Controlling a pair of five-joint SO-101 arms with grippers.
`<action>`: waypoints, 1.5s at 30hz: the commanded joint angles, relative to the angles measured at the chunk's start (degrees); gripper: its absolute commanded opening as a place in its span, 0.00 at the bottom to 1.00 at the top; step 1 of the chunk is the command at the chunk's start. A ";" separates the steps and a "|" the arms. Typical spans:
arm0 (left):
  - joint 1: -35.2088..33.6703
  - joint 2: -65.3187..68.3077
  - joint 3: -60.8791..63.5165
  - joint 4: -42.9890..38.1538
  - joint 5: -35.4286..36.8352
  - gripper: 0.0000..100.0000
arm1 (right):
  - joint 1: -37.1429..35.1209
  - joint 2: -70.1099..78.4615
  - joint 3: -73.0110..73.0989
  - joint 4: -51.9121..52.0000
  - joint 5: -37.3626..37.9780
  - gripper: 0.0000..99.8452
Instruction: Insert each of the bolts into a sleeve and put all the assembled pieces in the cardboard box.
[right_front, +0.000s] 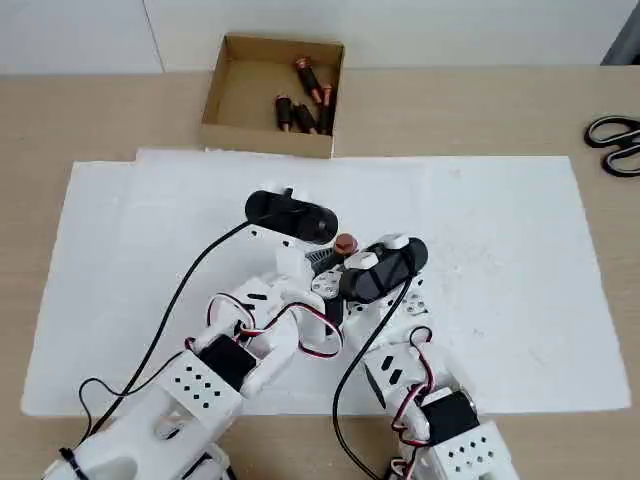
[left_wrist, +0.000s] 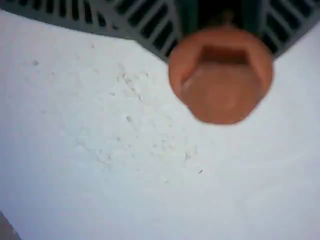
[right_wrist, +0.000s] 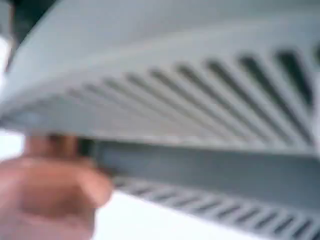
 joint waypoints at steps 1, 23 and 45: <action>0.26 -0.44 0.31 0.53 -0.62 0.10 | 0.31 -1.01 -0.97 -1.19 -0.53 0.00; -9.58 -10.73 -1.54 5.80 -0.62 0.31 | 0.31 -1.01 -0.97 -1.10 -0.53 0.00; -33.32 -29.36 -2.07 44.57 -13.80 0.31 | 10.51 -0.48 -10.37 6.20 -0.26 0.00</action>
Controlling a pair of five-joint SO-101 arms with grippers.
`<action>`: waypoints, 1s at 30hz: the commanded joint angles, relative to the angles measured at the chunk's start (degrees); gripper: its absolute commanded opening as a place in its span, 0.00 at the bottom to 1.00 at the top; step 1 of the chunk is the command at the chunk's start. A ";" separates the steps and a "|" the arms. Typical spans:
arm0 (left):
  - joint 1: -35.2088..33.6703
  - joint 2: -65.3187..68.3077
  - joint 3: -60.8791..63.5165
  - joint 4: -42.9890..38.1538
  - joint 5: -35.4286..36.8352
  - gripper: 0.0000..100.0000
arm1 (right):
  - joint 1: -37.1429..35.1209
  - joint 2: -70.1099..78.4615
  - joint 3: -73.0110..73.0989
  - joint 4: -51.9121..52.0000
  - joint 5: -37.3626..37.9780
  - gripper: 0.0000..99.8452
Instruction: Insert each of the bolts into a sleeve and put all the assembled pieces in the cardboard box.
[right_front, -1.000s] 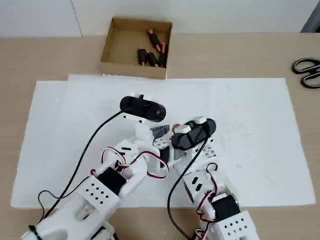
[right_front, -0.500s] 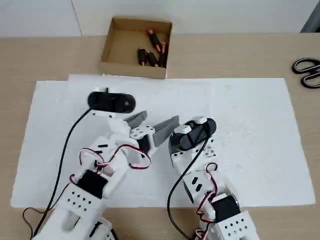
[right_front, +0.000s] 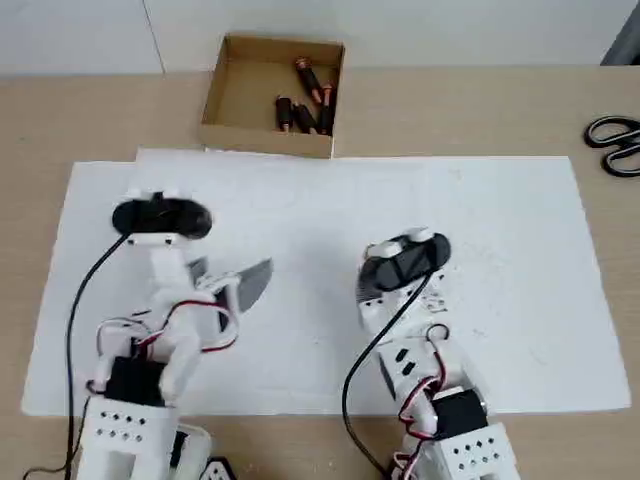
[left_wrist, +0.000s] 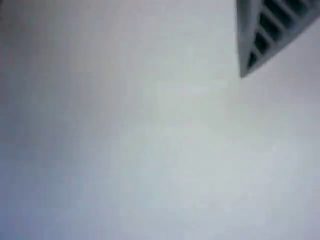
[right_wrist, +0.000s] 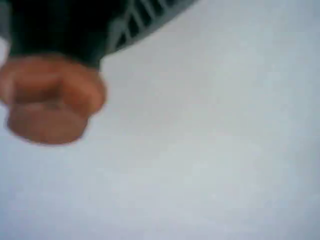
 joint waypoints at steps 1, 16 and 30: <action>-1.67 -5.01 -2.77 5.36 -0.97 0.31 | 3.30 -0.40 -10.11 1.89 -0.26 0.00; -1.67 -30.07 6.11 5.89 -1.05 0.31 | 3.47 44.26 -55.21 -8.48 4.31 0.00; -2.11 -30.86 6.02 5.54 -1.32 0.31 | 1.98 96.66 -84.04 -47.25 4.31 0.00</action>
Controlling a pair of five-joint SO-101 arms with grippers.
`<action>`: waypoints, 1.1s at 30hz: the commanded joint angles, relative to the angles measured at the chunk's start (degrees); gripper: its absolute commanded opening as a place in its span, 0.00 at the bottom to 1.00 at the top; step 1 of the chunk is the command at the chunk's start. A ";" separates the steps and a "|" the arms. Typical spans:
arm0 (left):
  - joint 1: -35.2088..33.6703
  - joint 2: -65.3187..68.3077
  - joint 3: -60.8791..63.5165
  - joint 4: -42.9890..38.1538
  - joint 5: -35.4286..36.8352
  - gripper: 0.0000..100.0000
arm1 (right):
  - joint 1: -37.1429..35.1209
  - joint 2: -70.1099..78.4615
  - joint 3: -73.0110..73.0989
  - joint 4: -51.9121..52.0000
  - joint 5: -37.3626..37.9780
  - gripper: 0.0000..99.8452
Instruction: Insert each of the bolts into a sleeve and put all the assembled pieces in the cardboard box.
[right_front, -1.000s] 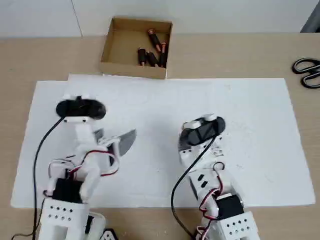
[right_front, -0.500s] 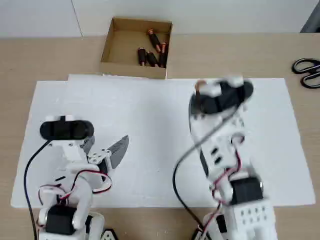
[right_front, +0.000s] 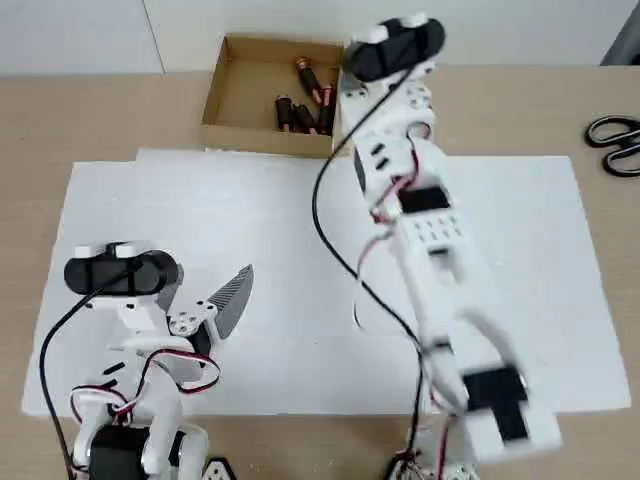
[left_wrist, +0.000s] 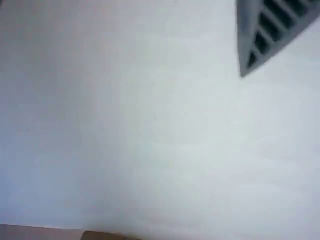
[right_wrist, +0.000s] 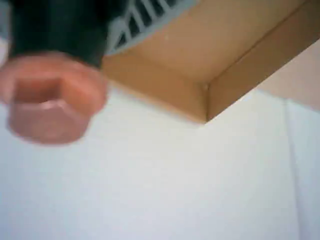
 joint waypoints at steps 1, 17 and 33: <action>-0.09 -0.35 -0.31 -0.35 -0.62 0.31 | -1.80 8.48 -11.43 -7.16 0.62 0.00; -4.31 -0.35 -0.22 -0.35 -0.62 0.31 | -4.79 50.15 -45.27 -10.15 0.62 0.01; -4.31 -0.18 -0.22 -0.26 -0.62 0.31 | -4.70 61.67 -63.47 -1.01 0.62 0.25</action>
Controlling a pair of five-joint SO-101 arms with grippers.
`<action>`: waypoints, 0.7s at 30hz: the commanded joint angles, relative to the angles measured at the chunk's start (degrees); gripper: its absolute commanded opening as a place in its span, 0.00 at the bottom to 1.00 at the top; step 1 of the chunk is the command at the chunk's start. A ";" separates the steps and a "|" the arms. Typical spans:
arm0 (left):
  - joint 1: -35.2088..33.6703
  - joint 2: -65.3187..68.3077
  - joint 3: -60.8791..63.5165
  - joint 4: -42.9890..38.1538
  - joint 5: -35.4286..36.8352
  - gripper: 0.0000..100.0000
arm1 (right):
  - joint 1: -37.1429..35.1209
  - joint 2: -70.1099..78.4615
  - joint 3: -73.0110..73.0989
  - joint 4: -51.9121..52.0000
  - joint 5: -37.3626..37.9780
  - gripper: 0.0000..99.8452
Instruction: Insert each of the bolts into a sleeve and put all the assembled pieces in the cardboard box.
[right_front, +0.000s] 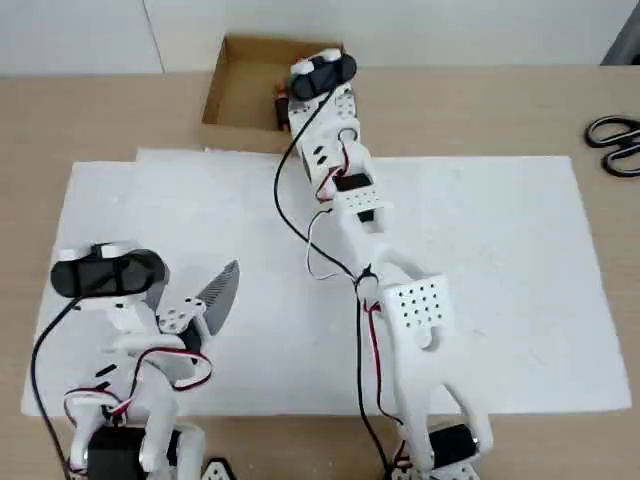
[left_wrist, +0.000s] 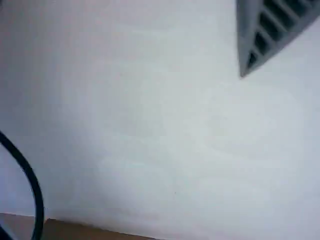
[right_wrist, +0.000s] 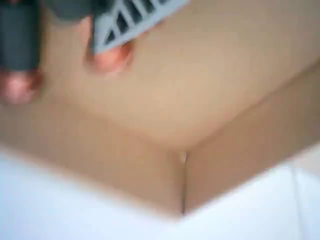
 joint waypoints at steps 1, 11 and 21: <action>-0.18 -0.18 -0.22 -0.26 -0.18 0.31 | -0.04 -1.19 -5.89 0.31 0.62 0.25; -0.18 -0.35 -0.31 -0.35 0.00 0.31 | 1.80 -9.27 -15.82 15.87 0.44 0.25; 0.09 -0.35 -0.31 -0.26 0.00 0.31 | 1.98 -31.16 -16.88 45.23 0.26 0.25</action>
